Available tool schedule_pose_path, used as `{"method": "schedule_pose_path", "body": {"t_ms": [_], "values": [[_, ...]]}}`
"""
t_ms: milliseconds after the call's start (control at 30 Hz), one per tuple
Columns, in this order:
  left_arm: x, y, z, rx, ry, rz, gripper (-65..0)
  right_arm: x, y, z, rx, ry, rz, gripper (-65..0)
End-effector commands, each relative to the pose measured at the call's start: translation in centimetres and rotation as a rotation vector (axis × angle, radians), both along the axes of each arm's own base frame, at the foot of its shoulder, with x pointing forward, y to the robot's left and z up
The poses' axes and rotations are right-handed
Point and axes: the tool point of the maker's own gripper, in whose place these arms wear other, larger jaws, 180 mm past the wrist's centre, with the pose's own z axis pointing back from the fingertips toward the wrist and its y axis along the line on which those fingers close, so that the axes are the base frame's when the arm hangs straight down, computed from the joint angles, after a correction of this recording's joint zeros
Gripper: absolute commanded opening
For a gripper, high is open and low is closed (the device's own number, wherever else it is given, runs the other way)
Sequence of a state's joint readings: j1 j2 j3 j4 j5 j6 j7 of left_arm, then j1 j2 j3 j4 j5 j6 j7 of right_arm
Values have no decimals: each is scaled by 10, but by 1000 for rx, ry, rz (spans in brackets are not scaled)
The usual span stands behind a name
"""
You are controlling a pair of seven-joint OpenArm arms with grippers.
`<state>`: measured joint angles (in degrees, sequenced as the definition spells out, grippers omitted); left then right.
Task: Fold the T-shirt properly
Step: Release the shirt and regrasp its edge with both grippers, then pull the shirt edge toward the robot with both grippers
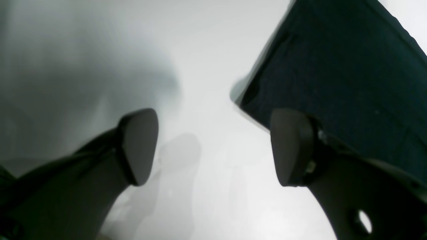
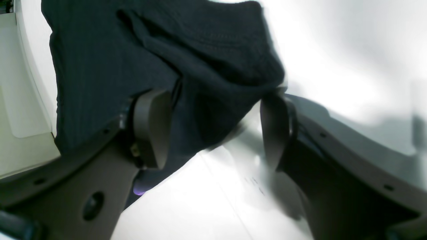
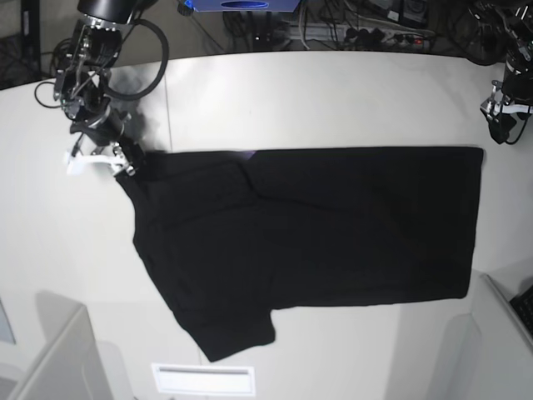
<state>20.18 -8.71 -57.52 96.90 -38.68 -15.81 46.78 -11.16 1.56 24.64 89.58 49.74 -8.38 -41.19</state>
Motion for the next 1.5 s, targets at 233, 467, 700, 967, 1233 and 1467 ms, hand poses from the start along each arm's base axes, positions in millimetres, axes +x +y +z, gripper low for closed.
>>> {"method": "schedule_pose_path", "body": {"t_ms": [233, 467, 700, 967, 1233, 1467], "values": [[20, 7, -12, -68, -56, 39, -148, -6, -7, -10, -12, 48, 0, -254], [35, 5, -31, -142, -71, 68, -148, -7, -16, -21, -28, 64, -25, -306], [64, -12, -52, -230, -71, 42, -148, -8, -19, -21, -36, 67, -22, -306], [83, -23, -63, -282, -69, 23, -148, -8, -18, -21, -34, 67, -20, -306], [82, -24, -66, -290, -63, 24, -459, -6, -19, -20, -40, 61, -25, -318], [81, -22, -66, -285, -59, 24, -650, -3, -21, -18, -34, 50, -35, -648]]}}
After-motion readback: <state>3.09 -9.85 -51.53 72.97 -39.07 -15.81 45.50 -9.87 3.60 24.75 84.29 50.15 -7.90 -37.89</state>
